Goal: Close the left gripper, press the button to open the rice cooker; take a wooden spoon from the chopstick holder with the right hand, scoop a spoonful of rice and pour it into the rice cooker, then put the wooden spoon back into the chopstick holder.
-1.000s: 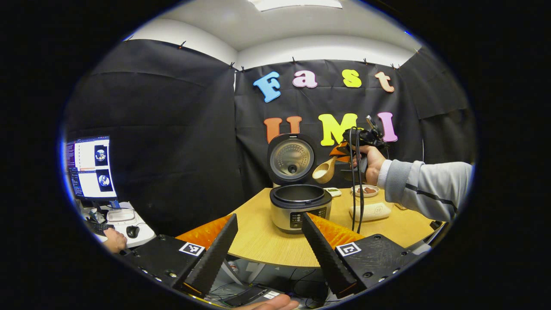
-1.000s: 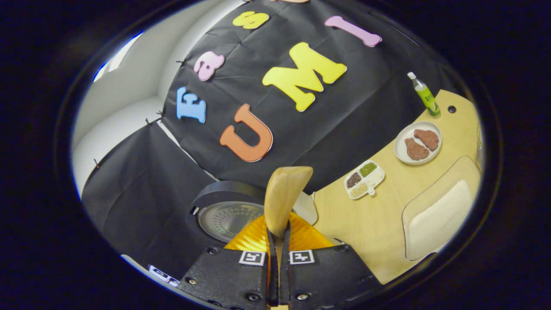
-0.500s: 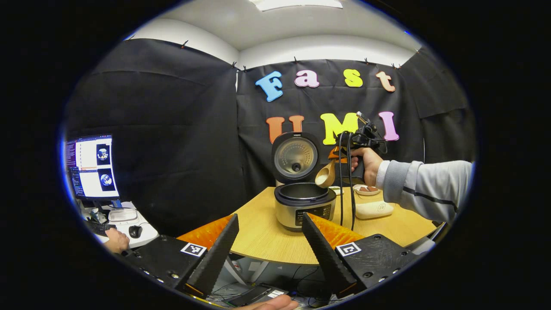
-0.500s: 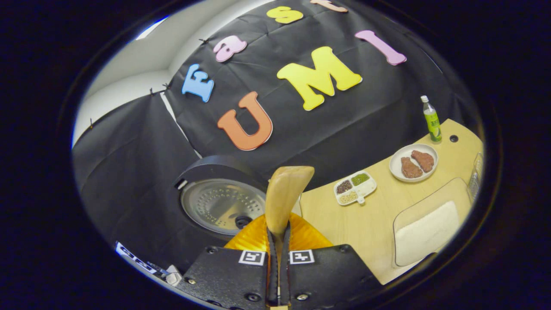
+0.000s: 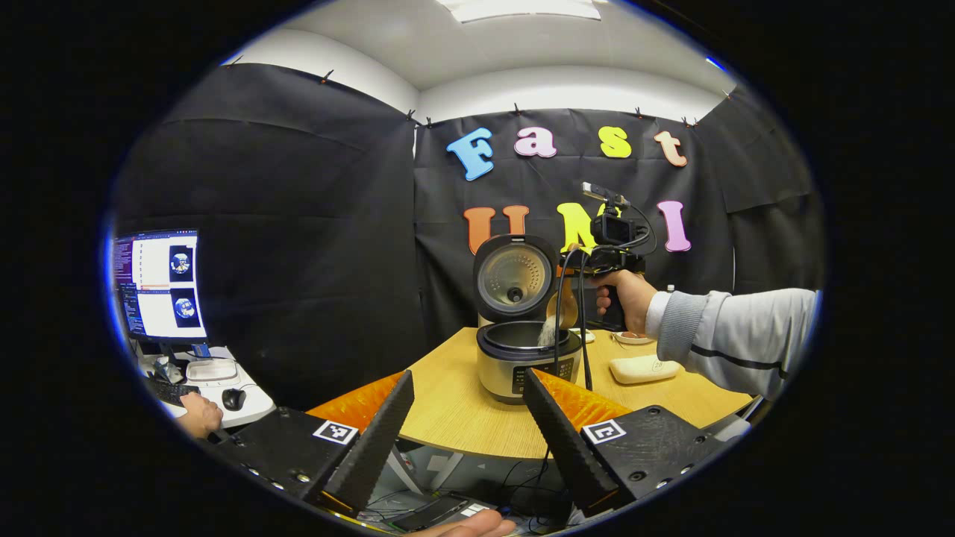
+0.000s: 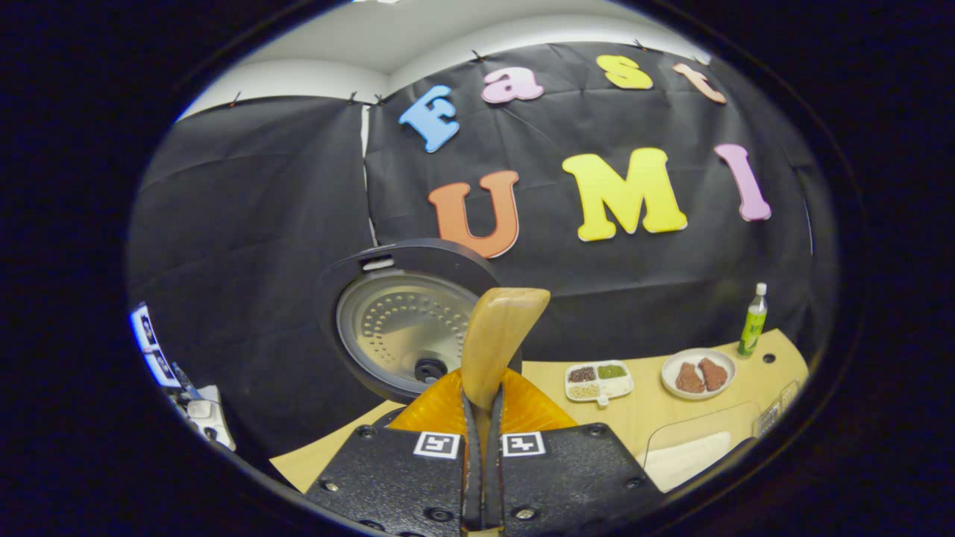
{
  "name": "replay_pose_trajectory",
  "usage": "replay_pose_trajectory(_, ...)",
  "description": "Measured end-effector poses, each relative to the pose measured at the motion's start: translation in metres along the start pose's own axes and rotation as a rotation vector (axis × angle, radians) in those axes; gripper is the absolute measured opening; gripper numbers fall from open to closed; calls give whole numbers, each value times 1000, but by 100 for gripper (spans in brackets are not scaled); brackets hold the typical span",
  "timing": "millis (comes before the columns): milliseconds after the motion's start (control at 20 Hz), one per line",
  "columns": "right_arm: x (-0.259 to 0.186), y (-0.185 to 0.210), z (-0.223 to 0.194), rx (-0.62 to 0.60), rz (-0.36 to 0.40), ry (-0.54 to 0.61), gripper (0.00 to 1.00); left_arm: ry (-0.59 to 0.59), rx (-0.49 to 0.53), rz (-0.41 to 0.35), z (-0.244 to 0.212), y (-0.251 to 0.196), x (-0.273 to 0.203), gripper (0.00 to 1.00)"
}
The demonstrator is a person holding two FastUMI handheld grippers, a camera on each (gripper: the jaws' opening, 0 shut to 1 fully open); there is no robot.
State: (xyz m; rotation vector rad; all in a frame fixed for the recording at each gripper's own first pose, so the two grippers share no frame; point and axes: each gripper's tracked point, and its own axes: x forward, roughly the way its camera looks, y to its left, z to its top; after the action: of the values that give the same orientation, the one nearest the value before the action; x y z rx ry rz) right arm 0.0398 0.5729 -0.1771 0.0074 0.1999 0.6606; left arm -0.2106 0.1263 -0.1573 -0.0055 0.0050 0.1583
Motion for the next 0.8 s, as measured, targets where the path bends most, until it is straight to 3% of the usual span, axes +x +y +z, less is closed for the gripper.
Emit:
replay_pose_trajectory(400,-9,24,11,-394,-25,-96,7,-8,-1,9,1,0,0,94)
replay_pose_trajectory(800,-21,-1,34,-461,-68,-123,7,8,6,20,0,-5,2,94)
